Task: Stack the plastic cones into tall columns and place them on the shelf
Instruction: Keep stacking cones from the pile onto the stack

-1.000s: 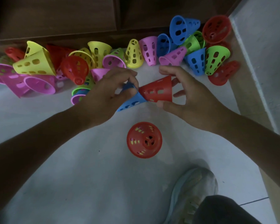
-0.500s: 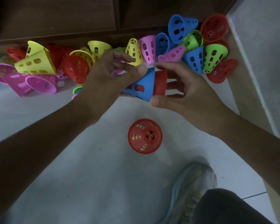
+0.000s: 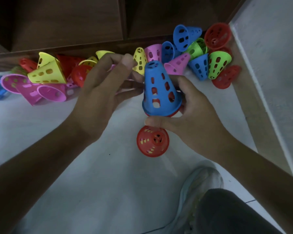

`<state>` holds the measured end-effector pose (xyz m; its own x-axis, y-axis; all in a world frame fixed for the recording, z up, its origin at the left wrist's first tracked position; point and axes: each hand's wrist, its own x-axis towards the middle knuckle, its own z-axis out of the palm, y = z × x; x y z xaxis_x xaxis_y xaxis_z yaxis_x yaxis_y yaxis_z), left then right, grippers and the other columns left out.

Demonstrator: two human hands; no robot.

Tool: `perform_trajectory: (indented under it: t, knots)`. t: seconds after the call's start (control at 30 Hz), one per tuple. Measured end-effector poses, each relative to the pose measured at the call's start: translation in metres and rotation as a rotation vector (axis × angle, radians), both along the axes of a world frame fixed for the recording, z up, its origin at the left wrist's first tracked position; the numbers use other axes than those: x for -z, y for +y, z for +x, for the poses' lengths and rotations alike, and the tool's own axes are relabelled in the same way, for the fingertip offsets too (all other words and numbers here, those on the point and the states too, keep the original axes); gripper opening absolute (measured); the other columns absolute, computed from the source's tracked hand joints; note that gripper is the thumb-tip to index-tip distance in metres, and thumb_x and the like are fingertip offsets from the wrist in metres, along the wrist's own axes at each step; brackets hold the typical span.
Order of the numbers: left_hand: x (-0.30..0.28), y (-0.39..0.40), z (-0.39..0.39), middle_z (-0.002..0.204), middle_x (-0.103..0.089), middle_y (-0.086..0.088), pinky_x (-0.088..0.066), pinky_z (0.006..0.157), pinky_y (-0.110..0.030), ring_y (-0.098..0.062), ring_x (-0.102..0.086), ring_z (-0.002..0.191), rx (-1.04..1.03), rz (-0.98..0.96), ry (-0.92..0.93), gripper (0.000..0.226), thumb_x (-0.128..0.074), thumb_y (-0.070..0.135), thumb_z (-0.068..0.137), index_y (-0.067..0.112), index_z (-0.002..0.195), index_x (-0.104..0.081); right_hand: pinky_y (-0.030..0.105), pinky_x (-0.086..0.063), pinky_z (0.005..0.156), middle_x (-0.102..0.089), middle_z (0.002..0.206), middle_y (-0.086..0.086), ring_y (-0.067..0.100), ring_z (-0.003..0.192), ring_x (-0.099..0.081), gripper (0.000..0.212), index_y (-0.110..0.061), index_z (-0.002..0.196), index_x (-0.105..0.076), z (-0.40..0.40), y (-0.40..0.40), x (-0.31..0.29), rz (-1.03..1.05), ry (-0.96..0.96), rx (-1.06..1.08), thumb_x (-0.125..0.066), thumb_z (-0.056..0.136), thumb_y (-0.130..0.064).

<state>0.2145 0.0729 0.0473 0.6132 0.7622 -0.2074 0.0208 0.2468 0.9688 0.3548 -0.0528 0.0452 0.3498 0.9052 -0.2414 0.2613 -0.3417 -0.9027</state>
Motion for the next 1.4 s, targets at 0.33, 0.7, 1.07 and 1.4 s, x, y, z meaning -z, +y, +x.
perform_trajectory:
  t: [0.33,0.7,1.07,1.4]
  knots:
    - [0.014,-0.005,-0.025,0.095,-0.070,0.004,-0.056,0.078,-0.024,-0.015,-0.069,0.094,0.003,0.194,0.169,0.018,-0.048,0.025,0.101,0.012,0.107,-0.059,0.032,-0.055,0.099,-0.063,0.120,-0.016,0.006,0.116,-0.061,0.075,-0.033,0.128,-0.050,-0.024,-0.026,-0.006,0.033,0.155,-0.025,-0.091,0.067,-0.019]
    - [0.042,-0.011,-0.053,0.094,-0.073,-0.001,-0.059,0.082,-0.041,-0.022,-0.071,0.090,-0.004,0.232,0.319,0.020,-0.056,0.024,0.091,0.012,0.105,-0.065,0.025,-0.038,0.114,-0.044,0.147,-0.018,-0.001,0.139,-0.037,0.078,-0.036,0.139,-0.045,-0.035,-0.049,0.043,-0.025,-0.086,-0.097,-0.087,0.075,-0.022]
    - [0.056,0.002,-0.054,0.097,-0.072,-0.002,-0.058,0.083,-0.040,-0.018,-0.070,0.090,-0.005,0.314,0.453,0.011,-0.059,0.008,0.098,0.009,0.105,-0.067,0.015,-0.047,0.100,-0.047,0.141,-0.022,-0.007,0.127,-0.047,0.075,-0.034,0.138,-0.047,-0.032,-0.039,0.062,0.015,-0.034,-0.060,-0.087,0.075,-0.020]
    - [0.058,0.011,-0.029,0.097,-0.072,0.007,-0.057,0.086,-0.031,-0.010,-0.069,0.090,0.008,0.389,0.475,0.015,-0.059,0.004,0.097,0.013,0.106,-0.067,0.026,-0.053,0.097,-0.053,0.131,-0.014,0.002,0.117,-0.057,0.080,-0.029,0.139,-0.047,-0.008,0.000,0.067,0.060,-0.041,-0.034,-0.090,0.072,-0.025]
